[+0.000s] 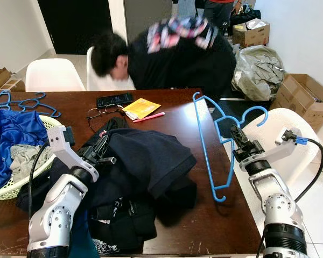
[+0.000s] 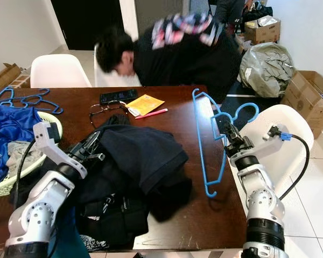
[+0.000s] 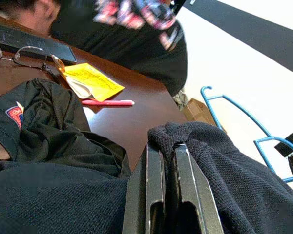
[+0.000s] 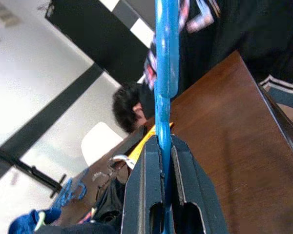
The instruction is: Hang hanger
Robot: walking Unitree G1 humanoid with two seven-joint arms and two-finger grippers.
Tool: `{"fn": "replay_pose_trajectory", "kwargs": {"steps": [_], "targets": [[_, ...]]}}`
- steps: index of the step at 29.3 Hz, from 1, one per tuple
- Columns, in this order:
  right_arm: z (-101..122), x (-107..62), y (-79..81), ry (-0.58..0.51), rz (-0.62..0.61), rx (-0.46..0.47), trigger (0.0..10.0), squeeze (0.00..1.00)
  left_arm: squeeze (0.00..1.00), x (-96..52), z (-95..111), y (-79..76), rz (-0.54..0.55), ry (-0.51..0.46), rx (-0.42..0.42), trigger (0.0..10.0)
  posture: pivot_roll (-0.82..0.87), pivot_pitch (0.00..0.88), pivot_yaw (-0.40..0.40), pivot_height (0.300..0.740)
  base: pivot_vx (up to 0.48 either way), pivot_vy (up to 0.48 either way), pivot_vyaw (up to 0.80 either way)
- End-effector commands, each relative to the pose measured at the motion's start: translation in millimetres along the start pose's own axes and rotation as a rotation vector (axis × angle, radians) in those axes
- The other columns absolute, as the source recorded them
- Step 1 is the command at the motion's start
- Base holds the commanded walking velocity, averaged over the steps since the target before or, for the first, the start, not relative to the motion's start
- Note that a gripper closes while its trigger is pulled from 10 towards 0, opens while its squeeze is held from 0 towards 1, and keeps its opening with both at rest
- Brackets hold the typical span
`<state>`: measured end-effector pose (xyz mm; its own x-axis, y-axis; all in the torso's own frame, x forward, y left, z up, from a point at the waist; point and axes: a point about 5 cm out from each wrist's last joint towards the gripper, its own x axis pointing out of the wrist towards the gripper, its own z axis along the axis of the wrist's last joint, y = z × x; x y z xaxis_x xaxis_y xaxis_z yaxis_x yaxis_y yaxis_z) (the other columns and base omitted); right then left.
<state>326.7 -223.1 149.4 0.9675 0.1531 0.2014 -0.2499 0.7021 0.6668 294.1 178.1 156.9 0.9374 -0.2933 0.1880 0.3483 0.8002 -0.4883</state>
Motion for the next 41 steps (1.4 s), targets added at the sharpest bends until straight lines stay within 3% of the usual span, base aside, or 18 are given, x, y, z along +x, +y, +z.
{"fn": "replay_pose_trajectory", "kwargs": {"steps": [1,8,9,10,12,14,18,24,26,27,28,30,31,33,35,37,38,41], "targets": [[-3,-1.5,-1.9,0.015,-0.003,-0.015,10.0,0.0,0.0,-1.0,0,2.5,0.003,0.009,0.031,10.0,0.04,0.02,0.004,0.74,0.0,0.0,0.0],[5,9.4,7.4,0.012,0.02,-0.119,10.0,0.0,0.0,0.4,-7,-0.4,-0.013,0.035,0.039,10.0,0.05,0.005,0.004,0.74,0.0,0.0,0.0],[11,20.0,17.5,0.014,0.026,-0.221,10.0,0.0,0.0,1.4,-7,-0.5,-0.013,0.033,0.041,10.0,0.04,0.017,0.004,0.74,0.0,0.0,0.0],[11,20.0,17.5,0.014,0.026,-0.221,10.0,0.0,0.0,1.4,-7,-0.5,-0.013,0.033,0.041,10.0,0.04,0.017,0.004,0.74,0.0,0.0,0.0],[27,40.8,37.8,-0.007,0.035,-0.4,10.0,0.0,0.0,2.6,-5,-0.3,-0.009,0.022,0.043,10.0,0.04,0.031,-0.001,0.74,0.0,0.0,0.0],[33,46.3,42.6,-0.019,0.033,-0.434,10.0,0.0,0.0,2.9,-4,-0.3,-0.008,0.018,0.045,10.0,0.04,0.031,-0.001,0.74,0.0,0.0,0.0],[48,54.5,32.5,-0.022,-0.059,-0.505,10.0,0.0,0.0,2.4,-3,0.8,-0.004,0.011,0.04,10.0,0.03,0.028,0.001,0.74,0.0,0.0,0.0],[54,54.3,27.1,-0.021,-0.085,-0.509,10.0,0.0,0.0,2.1,-4,1.5,-0.005,0.013,0.041,10.0,0.05,0.012,-0.003,0.74,0.0,0.0,0.0],[67,43.8,31.2,-0.045,0.02,-0.37,10.0,0.0,0.0,-0.5,-6,4.6,-0.002,0.022,0.045,10.0,0.06,0.0,0.0,0.74,0.0,0.0,0.0],[67,43.8,31.2,-0.045,0.02,-0.37,10.0,0.0,0.0,-0.5,-6,4.6,-0.002,0.022,0.045,10.0,0.06,0.0,0.0,0.74,0.0,0.0,0.0],[72,35.2,36.7,-0.052,0.108,-0.308,10.0,0.0,0.0,-1.9,-6,6.1,0.001,0.025,0.046,10.0,0.06,0.0,-0.001,0.74,0.0,0.0,0.0],[72,35.2,36.7,-0.052,0.108,-0.308,10.0,0.0,0.0,-1.9,-6,6.1,0.001,0.025,0.046,10.0,0.06,0.0,-0.001,0.74,0.0,0.0,0.0],[73,27.0,40.9,-0.044,0.182,-0.274,10.0,0.0,0.0,-2.6,-6,7.2,0.003,0.028,0.046,10.0,0.06,0.0,0.002,0.74,0.0,0.0,0.0],[68,19.5,41.3,-0.005,0.231,-0.281,10.0,0.0,0.0,-2.8,-6,7.6,0.003,0.031,0.048,10.0,0.06,0.0,0.005,0.74,0.0,0.0,0.0],[39,8.7,35.3,0.142,0.241,-0.371,10.0,0.0,0.0,-2.9,-5,7.9,0.002,0.034,0.052,10.0,0.07,0.0,0.009,0.74,0.0,0.0,0.0],[28,5.1,33.3,0.194,0.241,-0.403,10.0,0.0,0.0,-2.9,-5,7.8,0.001,0.034,0.053,10.0,0.07,0.0,0.009,0.74,0.0,0.0,0.0],[15,2.1,28.2,0.255,0.213,-0.473,10.0,0.0,0.0,-2.7,-4,7.6,0.002,0.034,0.055,10.0,0.07,0.0,0.012,0.74,0.0,0.0,0.0],[-3,2.5,21.1,0.302,0.141,-0.54,10.0,0.0,0.0,-0.4,-2,7.8,0.008,0.026,0.06,10.0,0.06,0.011,0.016,0.74,0.0,0.0,0.0]]}}
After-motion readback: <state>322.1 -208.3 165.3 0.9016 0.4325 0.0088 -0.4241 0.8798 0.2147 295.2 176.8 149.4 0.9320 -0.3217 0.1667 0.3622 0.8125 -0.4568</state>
